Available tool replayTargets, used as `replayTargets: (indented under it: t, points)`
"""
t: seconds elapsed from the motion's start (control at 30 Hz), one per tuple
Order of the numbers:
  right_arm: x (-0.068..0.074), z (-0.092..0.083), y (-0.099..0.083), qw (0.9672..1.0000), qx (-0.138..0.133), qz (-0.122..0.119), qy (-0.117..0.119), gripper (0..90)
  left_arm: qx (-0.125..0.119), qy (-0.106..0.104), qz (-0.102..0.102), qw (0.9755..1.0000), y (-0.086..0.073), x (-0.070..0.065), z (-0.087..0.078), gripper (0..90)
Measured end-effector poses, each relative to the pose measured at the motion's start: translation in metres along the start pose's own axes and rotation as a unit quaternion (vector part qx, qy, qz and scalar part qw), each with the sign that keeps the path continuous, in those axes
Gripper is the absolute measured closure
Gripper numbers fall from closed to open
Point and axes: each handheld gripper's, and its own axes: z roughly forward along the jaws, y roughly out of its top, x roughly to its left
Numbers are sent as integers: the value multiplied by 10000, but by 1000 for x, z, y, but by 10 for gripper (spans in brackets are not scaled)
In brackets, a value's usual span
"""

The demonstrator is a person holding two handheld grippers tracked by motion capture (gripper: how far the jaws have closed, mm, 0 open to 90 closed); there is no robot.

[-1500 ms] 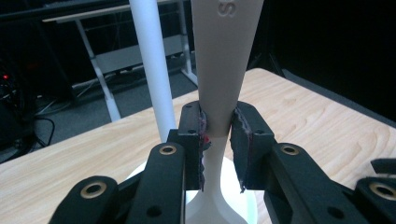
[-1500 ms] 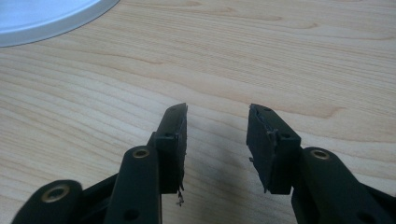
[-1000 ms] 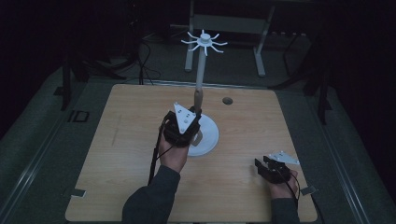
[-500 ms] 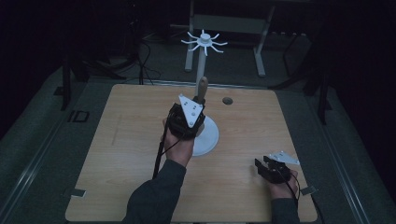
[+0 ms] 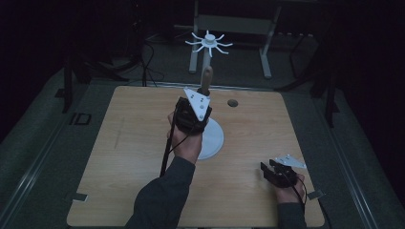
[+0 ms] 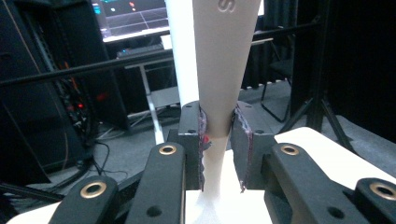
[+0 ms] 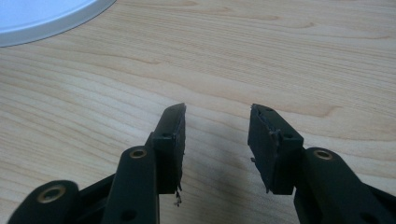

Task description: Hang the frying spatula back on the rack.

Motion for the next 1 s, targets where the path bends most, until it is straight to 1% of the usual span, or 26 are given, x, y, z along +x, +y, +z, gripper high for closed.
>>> replayTargets:
  t: [0.2, 0.37, 0.47, 0.57, 0.63, 0.77, 1.0]
  points:
    - [0, 0, 0, 10000, 2, -3, 0, 563, 19, 160, 14, 9999, 10, -3, 3, 749]
    - [-1, -1, 0, 10000, -5, 6, -3, 562, 129, 346, 115, 9993, 16, -4, 6, 749]
    - [-1, -1, 0, 10000, -9, 9, -2, 563, 178, 439, 125, 9988, 18, -3, 9, 749]
    - [-1, -1, 0, 10000, -3, 9, 0, 563, 211, 503, 130, 9984, 19, -3, 11, 749]
    - [-1, -1, 0, 10000, -5, 4, 2, 562, 261, 533, 201, 9980, 20, -4, 13, 749]
    - [-1, -1, 0, 10000, -8, 17, -2, 562, 339, 620, 261, 9972, 21, -4, 16, 748]
    - [-1, -1, -1, 10000, -6, 13, 3, 562, 413, 699, 316, 9962, 23, -2, 19, 748]
